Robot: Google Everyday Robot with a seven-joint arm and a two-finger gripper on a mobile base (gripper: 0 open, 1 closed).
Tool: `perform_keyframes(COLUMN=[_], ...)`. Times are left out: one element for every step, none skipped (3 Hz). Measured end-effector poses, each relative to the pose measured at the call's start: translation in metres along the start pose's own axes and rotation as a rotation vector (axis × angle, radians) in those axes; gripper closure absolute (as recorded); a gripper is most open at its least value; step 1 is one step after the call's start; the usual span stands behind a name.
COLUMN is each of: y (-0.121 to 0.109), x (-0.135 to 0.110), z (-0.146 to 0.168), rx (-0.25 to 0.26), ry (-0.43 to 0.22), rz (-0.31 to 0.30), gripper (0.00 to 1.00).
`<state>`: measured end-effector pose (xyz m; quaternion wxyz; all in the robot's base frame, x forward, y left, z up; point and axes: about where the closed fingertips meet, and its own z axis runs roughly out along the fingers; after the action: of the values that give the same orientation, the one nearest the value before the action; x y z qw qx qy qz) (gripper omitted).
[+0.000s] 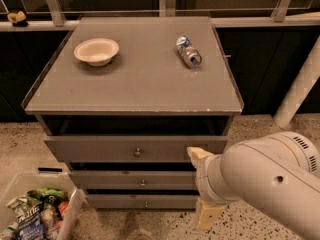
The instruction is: Open top drawer
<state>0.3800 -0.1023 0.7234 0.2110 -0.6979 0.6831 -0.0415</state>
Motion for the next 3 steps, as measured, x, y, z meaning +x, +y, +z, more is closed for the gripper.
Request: perform_keyframes(y=[-0.021, -0.084, -0.138], x=[0.003, 0.005, 0.006], z=[0.012, 0.041, 0.060], rx=[0.026, 0.120, 0.173], ry=[-0.004, -0.019, -0.029], rz=[-0.003, -0.018, -0.045], gripper=[0.00, 0.00, 0.00])
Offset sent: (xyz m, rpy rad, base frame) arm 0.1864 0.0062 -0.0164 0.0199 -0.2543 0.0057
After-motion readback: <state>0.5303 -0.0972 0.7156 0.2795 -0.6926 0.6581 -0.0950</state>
